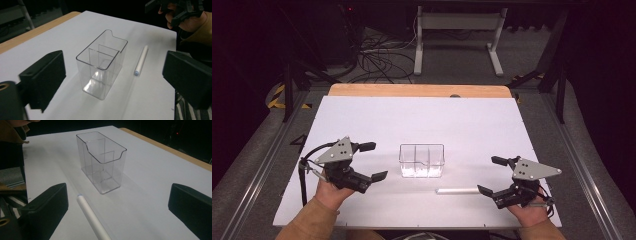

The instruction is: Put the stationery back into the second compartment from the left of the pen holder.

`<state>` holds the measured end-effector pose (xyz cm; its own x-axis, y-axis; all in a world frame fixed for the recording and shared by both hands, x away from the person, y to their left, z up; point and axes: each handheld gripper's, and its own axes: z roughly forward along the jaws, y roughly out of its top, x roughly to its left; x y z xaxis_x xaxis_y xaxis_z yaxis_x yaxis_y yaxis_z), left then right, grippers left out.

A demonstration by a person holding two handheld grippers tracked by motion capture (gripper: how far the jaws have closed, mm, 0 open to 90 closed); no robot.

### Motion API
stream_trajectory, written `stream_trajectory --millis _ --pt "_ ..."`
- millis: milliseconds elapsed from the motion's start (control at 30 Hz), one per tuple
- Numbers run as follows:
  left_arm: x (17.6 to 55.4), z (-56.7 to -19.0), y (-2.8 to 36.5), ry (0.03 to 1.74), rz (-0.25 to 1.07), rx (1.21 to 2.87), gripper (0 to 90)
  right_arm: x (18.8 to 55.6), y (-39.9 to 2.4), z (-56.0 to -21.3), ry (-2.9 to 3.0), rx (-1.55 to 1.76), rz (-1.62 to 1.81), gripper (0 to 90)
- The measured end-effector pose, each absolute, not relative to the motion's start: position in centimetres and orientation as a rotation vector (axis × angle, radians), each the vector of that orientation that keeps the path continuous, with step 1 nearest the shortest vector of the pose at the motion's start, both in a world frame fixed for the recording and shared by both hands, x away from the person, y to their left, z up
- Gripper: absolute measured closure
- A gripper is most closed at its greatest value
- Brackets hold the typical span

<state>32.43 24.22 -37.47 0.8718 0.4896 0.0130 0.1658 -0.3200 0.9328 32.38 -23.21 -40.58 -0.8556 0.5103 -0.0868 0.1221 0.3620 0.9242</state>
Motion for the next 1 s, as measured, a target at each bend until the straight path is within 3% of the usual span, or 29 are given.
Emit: stream_trajectory --millis 67,200,400,600,1000 --pt "31.9 -38.1 24.6 0.518 0.369 1.869 0.1 32.4 -23.0 -40.4 2.268 0.538 1.486 2.5" --pt "31.3 -38.9 25.5 0.547 0.33 1.85 0.1 32.5 -22.6 -39.9 2.296 0.52 1.466 2.5" --pt "30.4 -39.5 25.9 0.573 0.428 1.854 0.2 32.8 -21.8 -39.4 2.341 0.48 1.423 3.1" --pt "30.1 -40.2 26.0 0.611 0.398 1.834 0.2 33.2 -21.2 -38.6 2.378 0.446 1.393 4.0" --pt "29.5 -41.7 27.3 0.705 0.457 1.785 0.5 34.4 -19.9 -38.5 2.536 0.385 1.309 8.4"
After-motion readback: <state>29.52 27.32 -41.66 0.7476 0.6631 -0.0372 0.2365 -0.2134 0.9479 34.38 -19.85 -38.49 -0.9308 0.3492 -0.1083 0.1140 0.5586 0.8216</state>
